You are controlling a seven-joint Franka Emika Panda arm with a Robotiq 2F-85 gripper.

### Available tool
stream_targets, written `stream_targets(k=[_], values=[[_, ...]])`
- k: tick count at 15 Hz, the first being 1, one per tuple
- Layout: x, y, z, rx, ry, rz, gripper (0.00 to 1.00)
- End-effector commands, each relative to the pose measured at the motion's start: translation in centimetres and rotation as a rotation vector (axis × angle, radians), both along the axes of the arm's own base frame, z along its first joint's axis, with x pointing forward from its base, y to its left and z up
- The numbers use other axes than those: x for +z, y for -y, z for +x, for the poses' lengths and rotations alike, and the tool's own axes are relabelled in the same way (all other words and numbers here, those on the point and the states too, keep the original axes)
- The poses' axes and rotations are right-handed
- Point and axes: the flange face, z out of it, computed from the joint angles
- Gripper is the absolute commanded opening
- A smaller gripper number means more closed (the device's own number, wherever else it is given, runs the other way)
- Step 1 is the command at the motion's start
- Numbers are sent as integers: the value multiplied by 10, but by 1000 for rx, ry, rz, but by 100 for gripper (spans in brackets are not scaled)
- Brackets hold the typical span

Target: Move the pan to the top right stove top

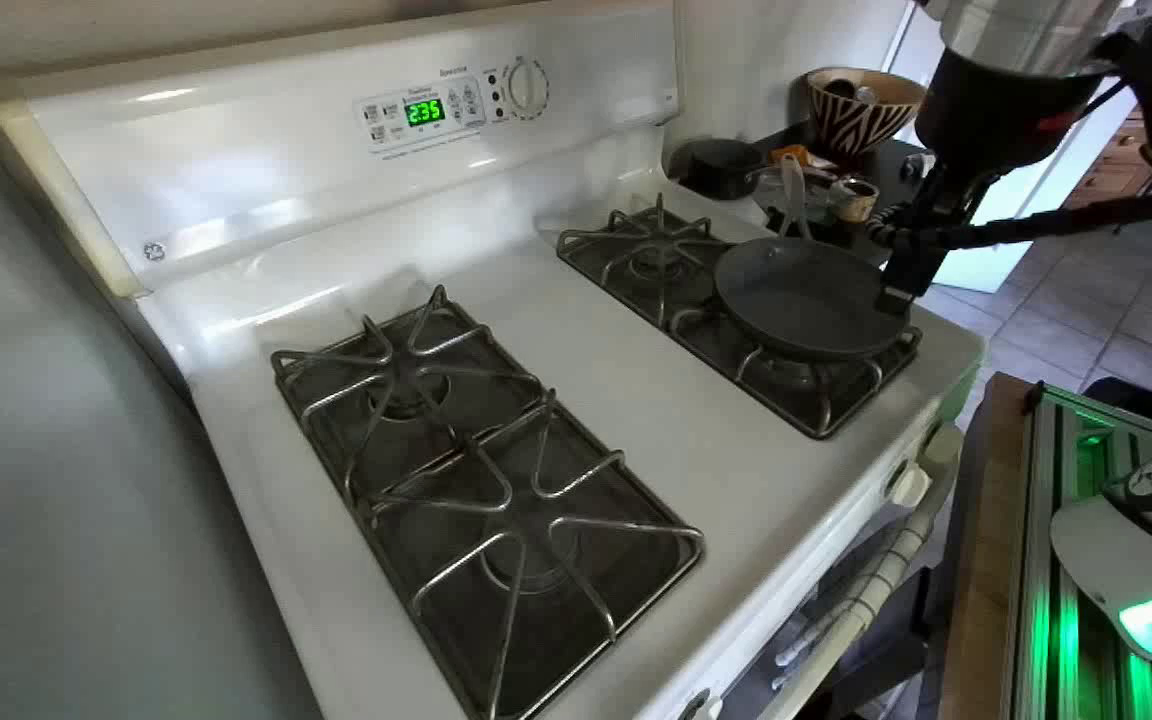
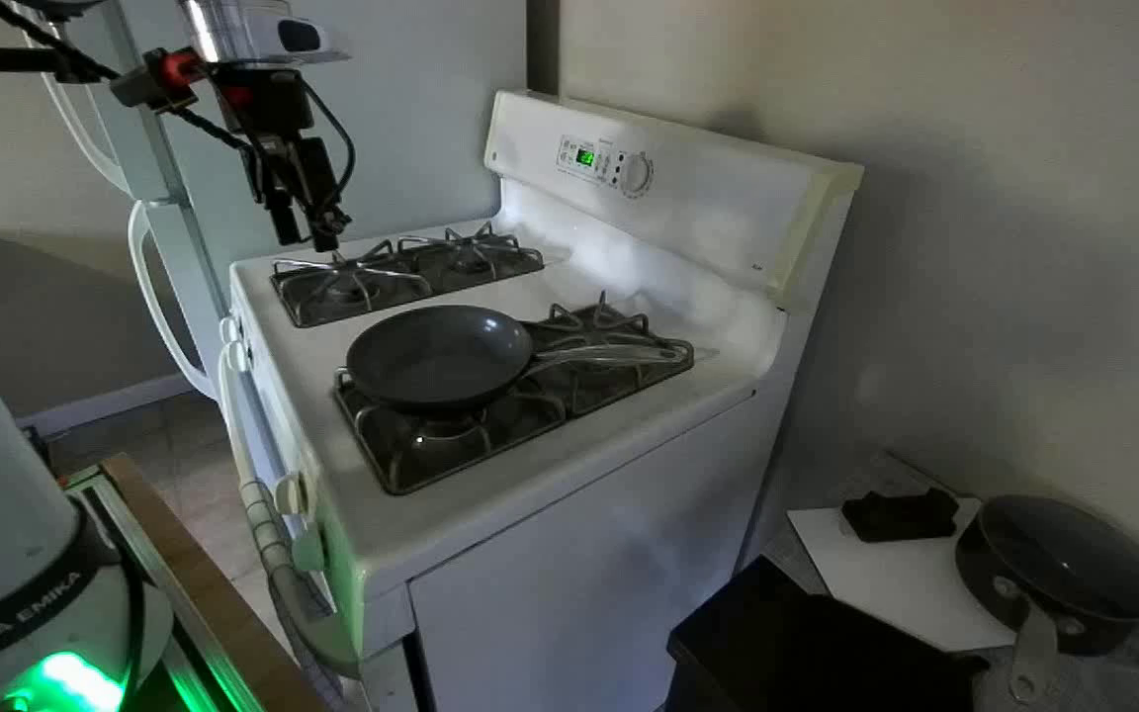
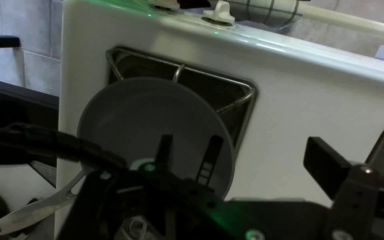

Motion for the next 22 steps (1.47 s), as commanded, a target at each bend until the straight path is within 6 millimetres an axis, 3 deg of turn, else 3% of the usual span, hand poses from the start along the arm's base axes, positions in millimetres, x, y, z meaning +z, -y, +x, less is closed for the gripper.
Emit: stream_targets(k=[1, 11, 13, 17, 22], values=[[0, 0, 0, 0, -1, 0, 100], [0, 0, 0, 0, -1, 0, 100], [-2, 4, 16, -78, 13, -11, 100], [7, 33, 49, -283, 63, 0, 100], [13, 91, 95, -529, 135, -22, 100]])
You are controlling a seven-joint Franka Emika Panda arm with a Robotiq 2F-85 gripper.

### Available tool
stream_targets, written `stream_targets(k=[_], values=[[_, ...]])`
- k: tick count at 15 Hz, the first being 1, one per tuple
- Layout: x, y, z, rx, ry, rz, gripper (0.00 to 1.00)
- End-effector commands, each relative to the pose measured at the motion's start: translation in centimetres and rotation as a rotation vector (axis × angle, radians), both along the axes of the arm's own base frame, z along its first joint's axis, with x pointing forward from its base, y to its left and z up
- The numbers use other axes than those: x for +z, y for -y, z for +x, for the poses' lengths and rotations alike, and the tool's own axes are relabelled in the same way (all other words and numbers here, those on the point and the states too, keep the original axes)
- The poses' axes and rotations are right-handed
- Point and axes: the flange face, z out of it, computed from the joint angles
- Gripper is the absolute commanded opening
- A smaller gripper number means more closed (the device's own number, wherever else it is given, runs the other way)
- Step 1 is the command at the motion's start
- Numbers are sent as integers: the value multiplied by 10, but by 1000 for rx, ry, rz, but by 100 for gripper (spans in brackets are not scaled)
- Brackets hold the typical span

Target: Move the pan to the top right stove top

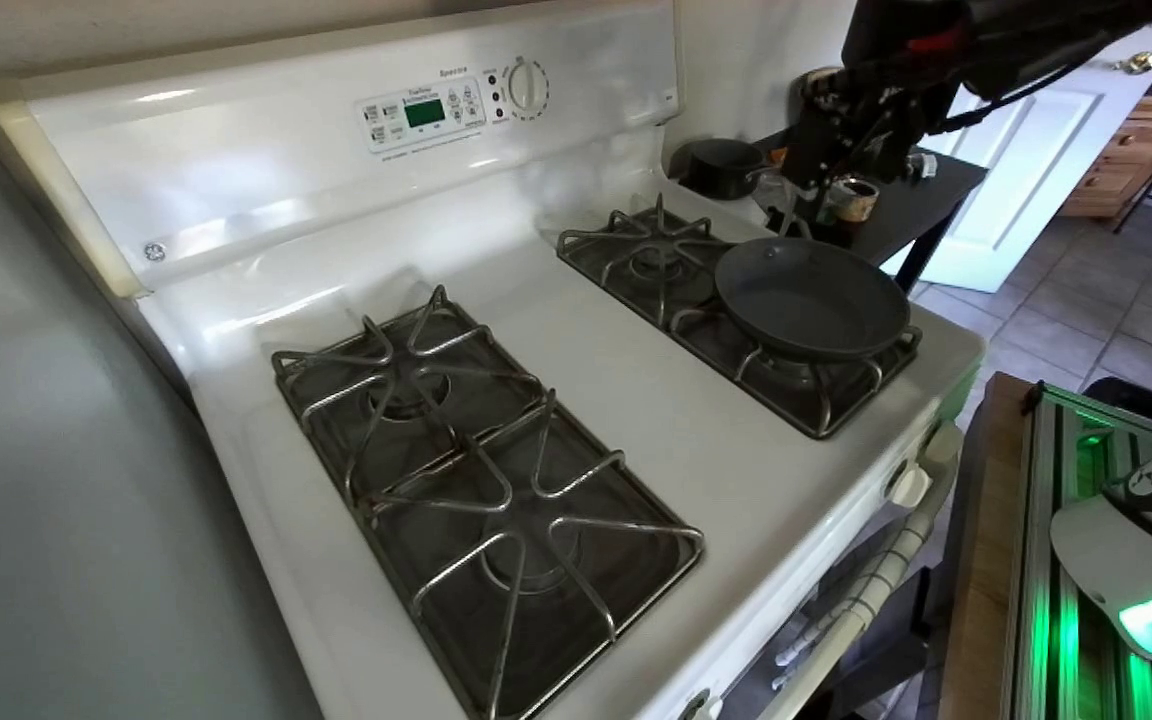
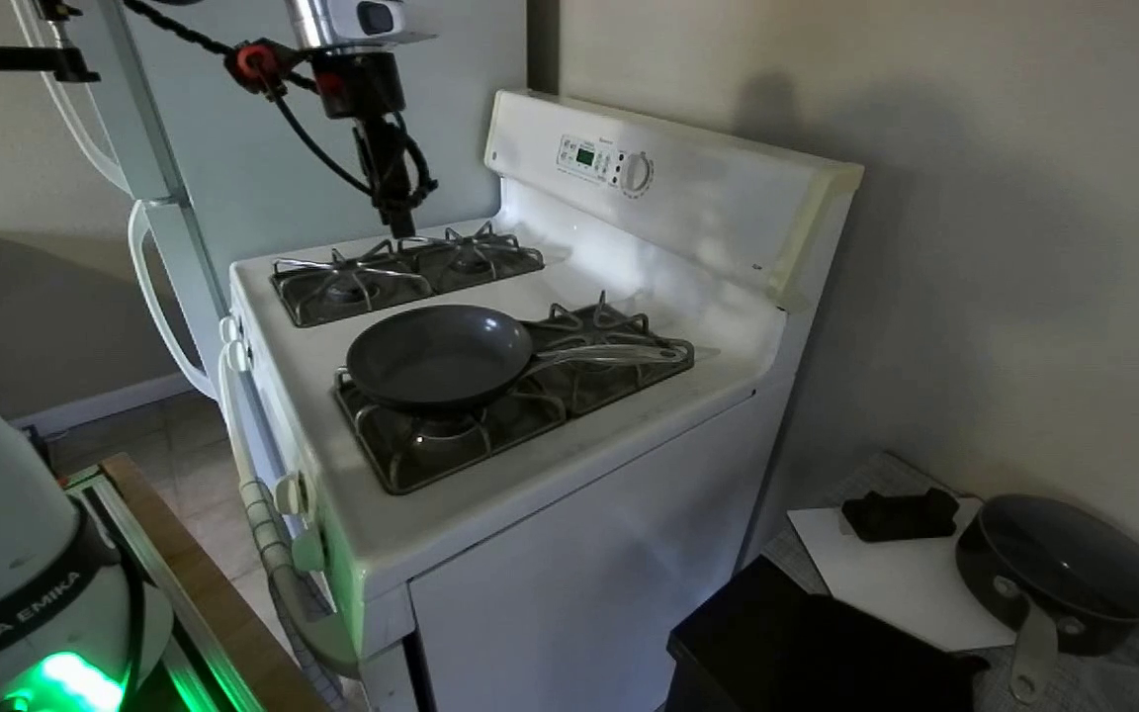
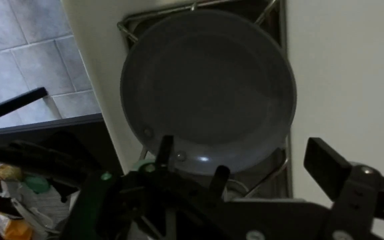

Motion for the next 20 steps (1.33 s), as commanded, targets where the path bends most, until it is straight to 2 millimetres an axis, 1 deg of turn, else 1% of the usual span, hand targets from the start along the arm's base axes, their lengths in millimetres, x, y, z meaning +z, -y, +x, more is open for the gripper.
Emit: stream_targets(k=[1, 3, 4, 7, 9, 12, 14, 16, 20], values=[[-6, 39, 34, -158, 4, -31, 100], [-13, 58, 41, -228, 14, -47, 100], [-18, 66, 43, -260, 46, -46, 100], [-26, 86, 56, -330, 135, -3, 100], [-34, 97, 63, -363, 178, 28, 100], [-44, 116, 68, -423, 171, 29, 100], [-57, 128, 67, -446, 134, 13, 100], [-65, 139, 68, -463, 132, -3, 100], [-83, 151, 69, -505, 91, -22, 100]])
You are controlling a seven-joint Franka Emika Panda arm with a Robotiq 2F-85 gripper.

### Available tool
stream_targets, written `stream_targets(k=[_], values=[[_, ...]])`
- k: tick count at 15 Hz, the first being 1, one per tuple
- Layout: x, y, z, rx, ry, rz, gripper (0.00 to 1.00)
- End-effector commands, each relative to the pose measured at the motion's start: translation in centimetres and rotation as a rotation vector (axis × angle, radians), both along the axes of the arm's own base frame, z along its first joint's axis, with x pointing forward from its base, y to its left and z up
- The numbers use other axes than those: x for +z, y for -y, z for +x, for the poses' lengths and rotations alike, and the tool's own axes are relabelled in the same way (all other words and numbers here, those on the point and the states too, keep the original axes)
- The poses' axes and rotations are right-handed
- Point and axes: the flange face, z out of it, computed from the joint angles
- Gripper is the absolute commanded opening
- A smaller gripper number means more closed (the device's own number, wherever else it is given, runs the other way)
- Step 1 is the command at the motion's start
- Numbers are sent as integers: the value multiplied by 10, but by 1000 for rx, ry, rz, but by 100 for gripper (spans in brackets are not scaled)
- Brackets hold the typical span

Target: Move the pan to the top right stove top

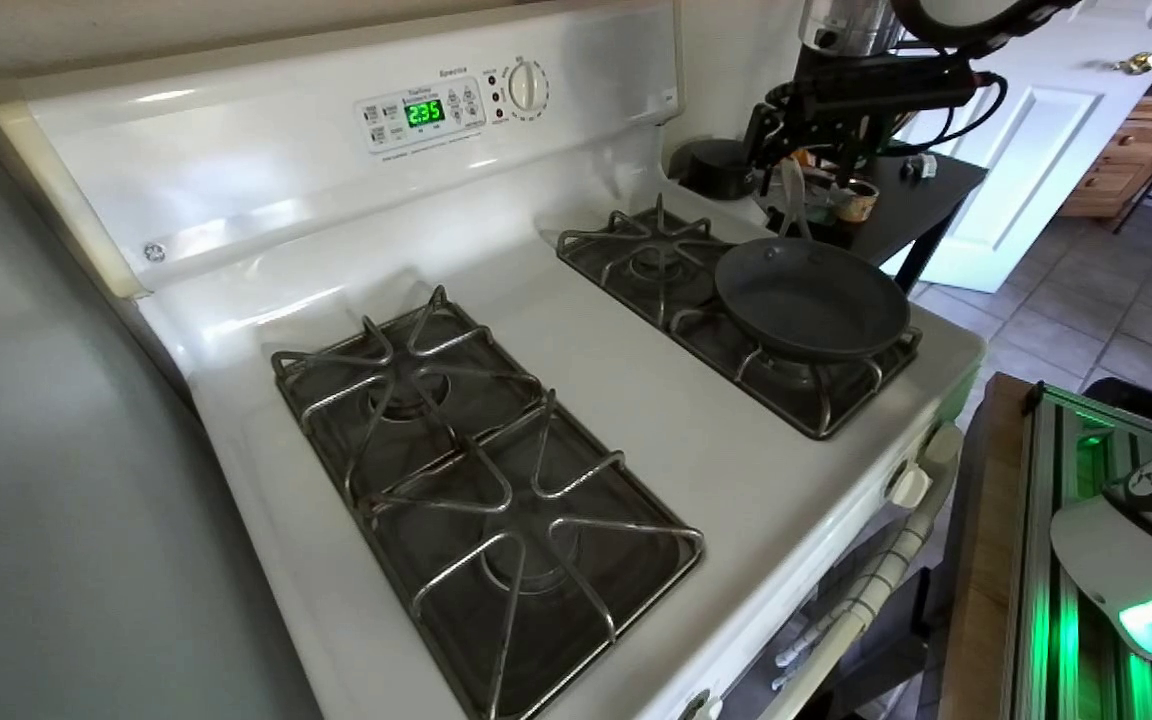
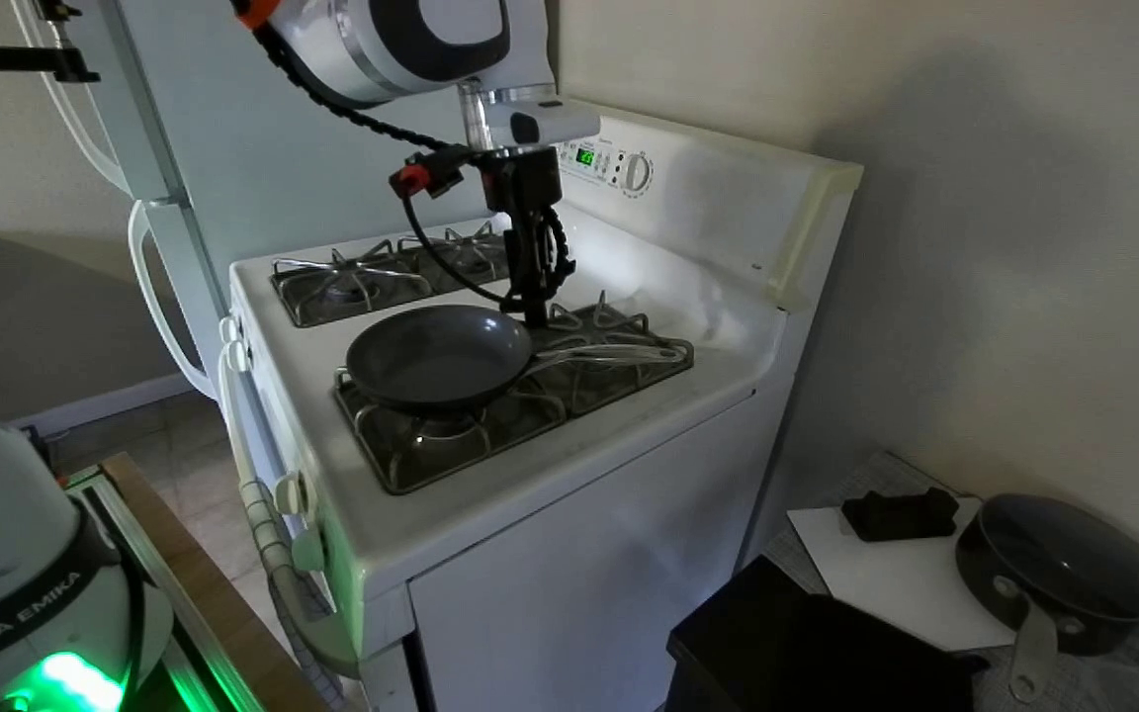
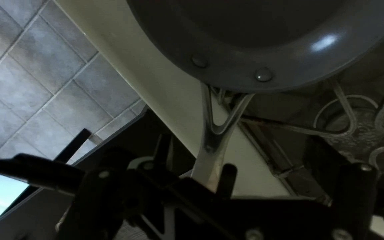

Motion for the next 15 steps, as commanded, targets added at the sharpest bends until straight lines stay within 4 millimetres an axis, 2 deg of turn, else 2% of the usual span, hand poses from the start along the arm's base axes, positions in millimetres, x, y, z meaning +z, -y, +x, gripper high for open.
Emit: stream_targets(k=[1, 5, 6, 8, 10, 11, 12, 15], values=[[-18, 8, 6, -68, -20, -14, 100], [-35, 12, 7, -106, -49, 4, 94], [-38, 13, 8, -117, -51, 6, 79], [-43, 14, 10, -131, -57, 10, 81], [-47, 14, 12, -138, -62, 13, 95], [-49, 14, 13, -139, -65, 14, 95], [-51, 13, 14, -140, -69, 16, 100], [-55, 11, 17, -140, -77, 22, 100]])
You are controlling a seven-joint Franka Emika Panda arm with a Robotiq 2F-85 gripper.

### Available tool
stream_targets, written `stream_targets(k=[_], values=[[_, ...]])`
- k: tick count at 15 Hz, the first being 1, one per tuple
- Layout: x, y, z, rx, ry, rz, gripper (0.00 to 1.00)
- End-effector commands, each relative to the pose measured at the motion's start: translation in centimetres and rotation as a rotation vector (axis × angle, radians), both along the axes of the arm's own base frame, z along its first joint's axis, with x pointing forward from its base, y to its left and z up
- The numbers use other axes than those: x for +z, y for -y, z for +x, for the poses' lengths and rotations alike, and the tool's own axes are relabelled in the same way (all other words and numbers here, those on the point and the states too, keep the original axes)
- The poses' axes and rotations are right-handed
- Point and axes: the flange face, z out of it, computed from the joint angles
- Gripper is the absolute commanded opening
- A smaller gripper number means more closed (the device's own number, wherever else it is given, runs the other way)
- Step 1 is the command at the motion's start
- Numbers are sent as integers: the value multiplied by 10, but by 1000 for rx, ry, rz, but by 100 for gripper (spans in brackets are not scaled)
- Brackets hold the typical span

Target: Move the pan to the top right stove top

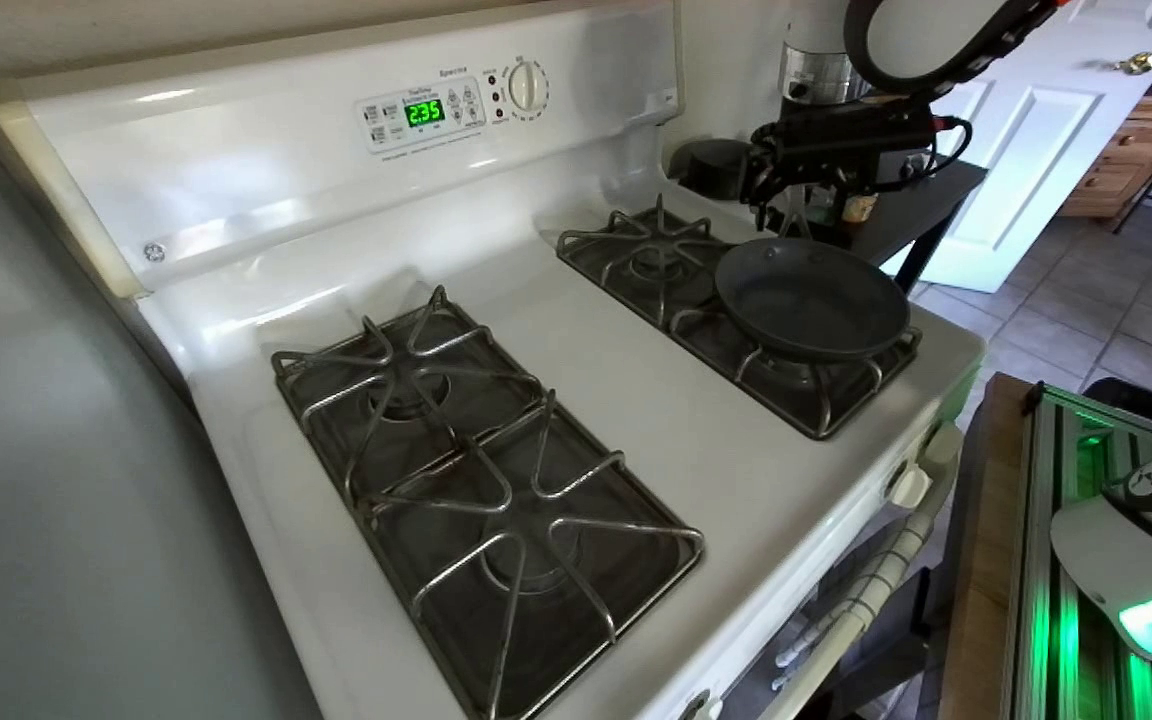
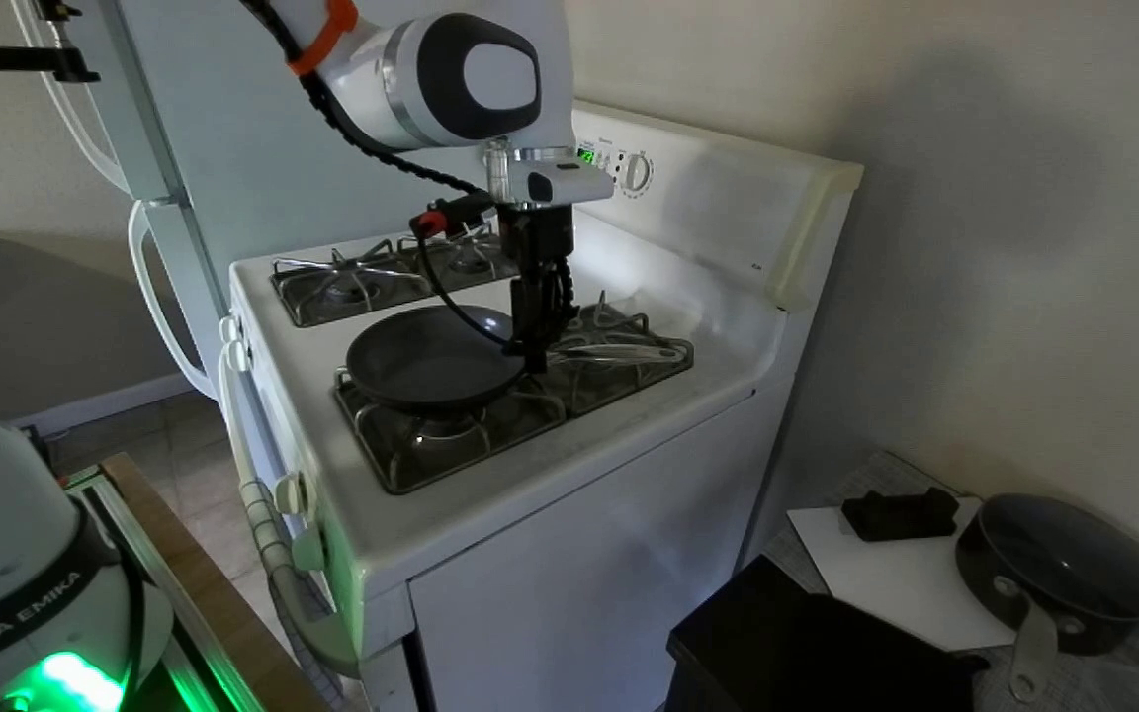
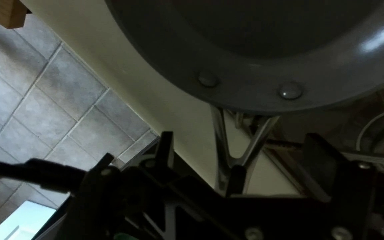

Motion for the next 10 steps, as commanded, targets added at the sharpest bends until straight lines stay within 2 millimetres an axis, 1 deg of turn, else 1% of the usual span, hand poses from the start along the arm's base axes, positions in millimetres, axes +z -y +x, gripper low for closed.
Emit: stream_targets(k=[1, 5, 6, 8, 9, 10], values=[[-8, -4, 8, -35, 2, -2, 99], [-13, -7, 11, -31, -12, -3, 93], [-14, -8, 12, -30, -11, -3, 97], [-17, -9, 13, -33, -17, -3, 92], [-18, -10, 13, -32, -18, -3, 83], [-20, -10, 14, -32, -20, -3, 78]])
